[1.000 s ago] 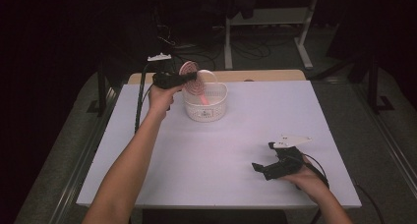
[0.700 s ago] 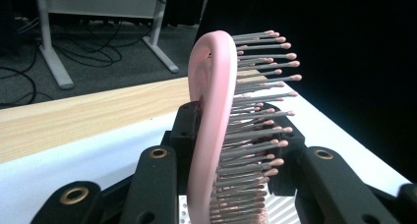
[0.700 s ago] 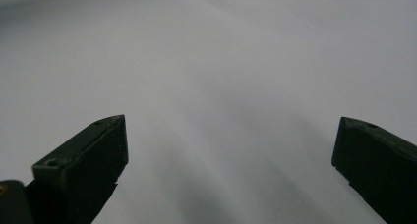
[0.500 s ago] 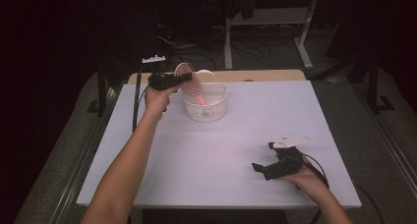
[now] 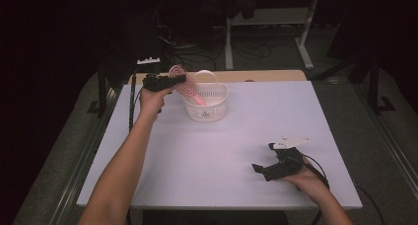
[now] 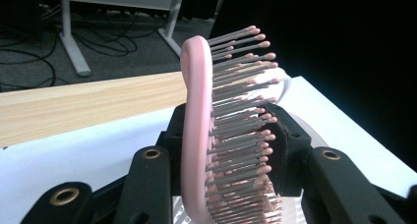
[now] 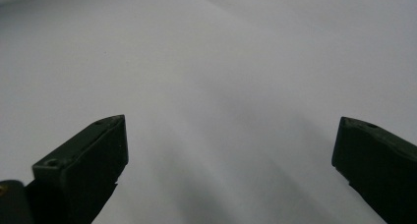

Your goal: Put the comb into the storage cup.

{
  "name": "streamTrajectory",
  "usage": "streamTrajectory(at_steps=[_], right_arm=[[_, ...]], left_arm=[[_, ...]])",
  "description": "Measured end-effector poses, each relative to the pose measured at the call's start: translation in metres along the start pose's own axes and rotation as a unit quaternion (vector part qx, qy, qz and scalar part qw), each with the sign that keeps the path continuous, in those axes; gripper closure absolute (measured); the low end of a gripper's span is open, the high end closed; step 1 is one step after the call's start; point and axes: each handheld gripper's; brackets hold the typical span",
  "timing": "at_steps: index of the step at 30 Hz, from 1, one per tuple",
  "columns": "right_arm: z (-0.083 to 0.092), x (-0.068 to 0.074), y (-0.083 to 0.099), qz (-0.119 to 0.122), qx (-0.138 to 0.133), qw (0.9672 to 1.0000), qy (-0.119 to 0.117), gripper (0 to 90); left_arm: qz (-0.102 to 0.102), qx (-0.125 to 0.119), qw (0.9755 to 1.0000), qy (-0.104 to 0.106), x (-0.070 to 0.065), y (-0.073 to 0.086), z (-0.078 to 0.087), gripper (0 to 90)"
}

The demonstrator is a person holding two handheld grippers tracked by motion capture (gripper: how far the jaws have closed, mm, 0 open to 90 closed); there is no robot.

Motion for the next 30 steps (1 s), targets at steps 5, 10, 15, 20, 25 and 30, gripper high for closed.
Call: streamTrajectory(at_steps=[5,10,15,20,25,30], right_arm=[[0.000,0.000,0.000,0.001,0.000,1.0000,-0.001,0.0],[0.000,0.000,0.000,0.001,0.000,1.0000,0.000,0.0],[0.000,0.000,0.000,0.002,0.000,1.0000,0.000,0.0],[0.000,0.000,0.000,0.001,0.000,1.0000,0.000,0.0],[0.000,-0.001,0.000,0.001,0.000,1.0000,0.000,0.0],[0.000,-0.002,0.000,-0.001,-0.002,1.0000,0.001,0.0]], left_arm=[[-0.008,0.003,0.9999,-0.013,0.001,0.000,0.001,56.3],[-0.015,0.000,0.9995,-0.028,0.003,-0.001,0.002,44.2],[-0.030,0.002,0.9991,-0.031,0.003,-0.001,0.006,32.4],[-0.051,0.007,0.9982,-0.032,0.000,-0.003,0.008,24.3],[-0.070,0.013,0.9970,-0.029,0.001,-0.004,0.013,16.9],[-0.087,0.019,0.9957,-0.024,0.002,-0.005,0.020,10.7]])
Point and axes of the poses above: each handheld gripper's, and its own axes: z roughly backward along the jaws, y roughly out of its underside, x roughly to its left, and after that the axes turned 4 degrees about -z, right-handed
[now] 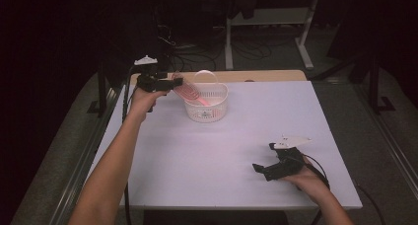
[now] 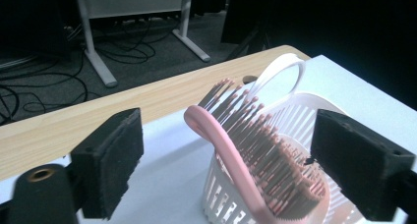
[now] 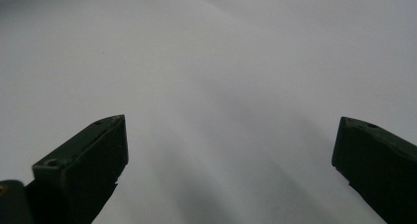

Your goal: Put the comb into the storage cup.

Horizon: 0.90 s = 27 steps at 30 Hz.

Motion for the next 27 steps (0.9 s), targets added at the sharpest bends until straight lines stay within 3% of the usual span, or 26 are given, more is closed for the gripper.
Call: streamTrajectory(at_steps=[8,18,27], right_arm=[[0.001,-0.001,0.000,-0.003,-0.004,1.0000,0.001,0.0],[0.003,-0.001,0.001,-0.003,-0.003,1.0000,0.001,0.0],[0.003,-0.002,0.000,-0.003,-0.004,1.0000,0.002,0.0]], left_arm=[[-0.028,0.008,0.9995,0.012,0.000,0.001,0.013,0.0],[-0.048,0.007,0.9986,0.023,-0.007,0.002,0.036,0.0],[-0.062,0.010,0.9973,0.038,-0.018,0.018,0.054,0.0]])
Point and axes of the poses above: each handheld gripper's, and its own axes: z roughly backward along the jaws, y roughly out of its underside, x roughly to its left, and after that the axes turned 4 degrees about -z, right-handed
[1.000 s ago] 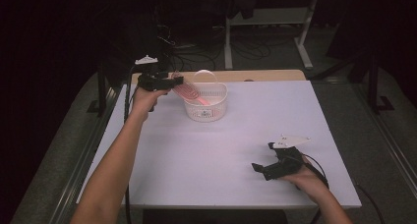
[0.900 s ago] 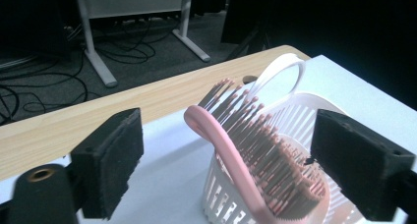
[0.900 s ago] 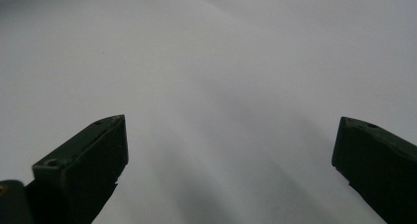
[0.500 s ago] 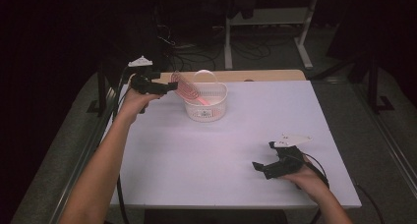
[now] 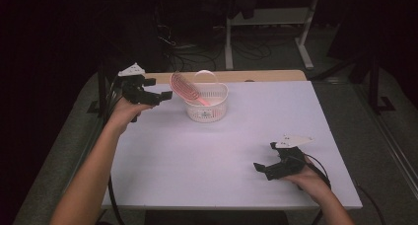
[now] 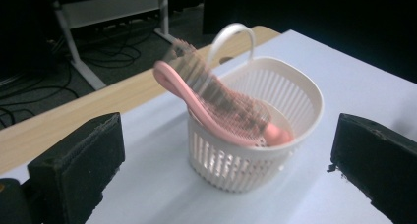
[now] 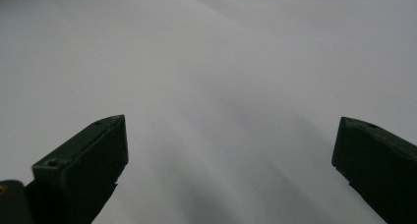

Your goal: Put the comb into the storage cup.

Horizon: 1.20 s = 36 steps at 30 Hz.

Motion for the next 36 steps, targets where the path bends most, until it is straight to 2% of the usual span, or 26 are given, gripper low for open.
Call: streamTrajectory(at_steps=[10,21,26,27,36], right_arm=[[-0.002,0.003,-0.003,0.008,-0.001,1.0000,-0.003,0.0],[-0.002,0.004,-0.003,0.009,-0.001,1.0000,-0.002,0.0],[-0.001,0.004,-0.002,0.008,-0.001,1.0000,-0.001,0.0],[-0.001,0.004,-0.002,0.008,-0.002,1.0000,-0.001,0.0],[-0.001,0.004,-0.002,0.008,0.000,1.0000,-0.001,0.0]], left_arm=[[-0.008,0.007,0.9999,0.013,-0.019,0.018,0.010,0.0],[-0.015,0.016,0.9995,0.024,-0.042,0.047,0.019,0.0],[-0.018,0.017,0.9994,0.025,-0.046,0.055,0.020,0.0],[-0.019,0.018,0.9994,0.024,-0.049,0.062,0.021,0.0],[-0.028,0.018,0.9988,0.036,-0.061,0.076,0.023,0.0]])
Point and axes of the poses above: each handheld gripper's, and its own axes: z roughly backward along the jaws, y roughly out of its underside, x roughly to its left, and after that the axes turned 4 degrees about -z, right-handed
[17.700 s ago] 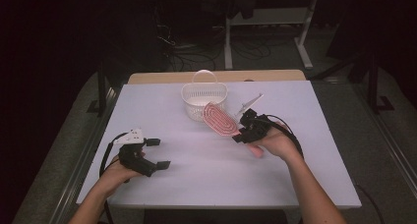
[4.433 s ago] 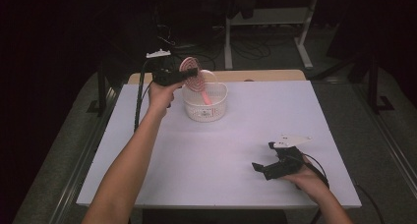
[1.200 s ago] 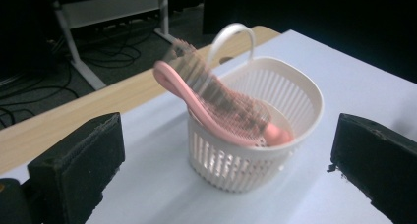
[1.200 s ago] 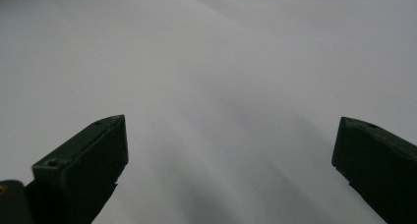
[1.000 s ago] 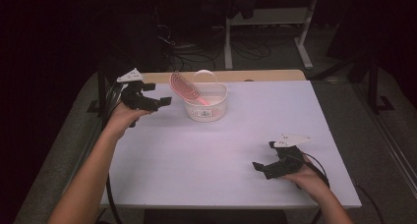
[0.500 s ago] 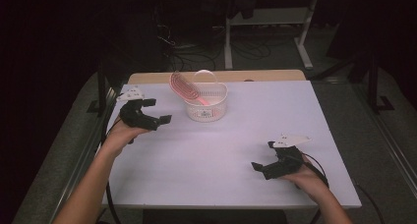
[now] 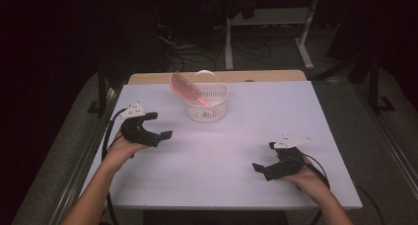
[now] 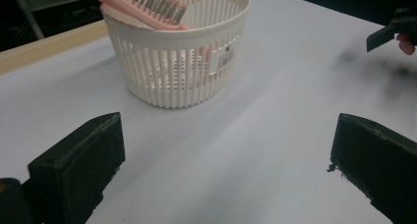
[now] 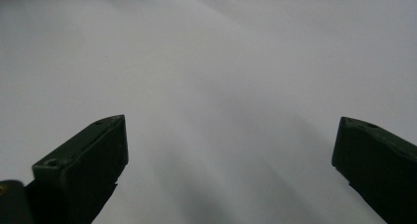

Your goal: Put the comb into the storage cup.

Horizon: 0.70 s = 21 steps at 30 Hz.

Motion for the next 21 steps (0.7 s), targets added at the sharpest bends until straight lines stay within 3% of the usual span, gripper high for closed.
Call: streamTrajectory(at_steps=[12,21], right_arm=[[0.001,-0.001,0.000,0.001,-0.002,1.0000,0.002,0.0],[0.001,0.000,0.000,0.001,-0.002,1.0000,0.002,0.0]], left_arm=[[0.001,0.001,0.9999,0.016,-0.019,0.020,0.005,0.0],[0.006,0.010,0.9998,0.017,-0.028,0.039,0.011,0.0]])
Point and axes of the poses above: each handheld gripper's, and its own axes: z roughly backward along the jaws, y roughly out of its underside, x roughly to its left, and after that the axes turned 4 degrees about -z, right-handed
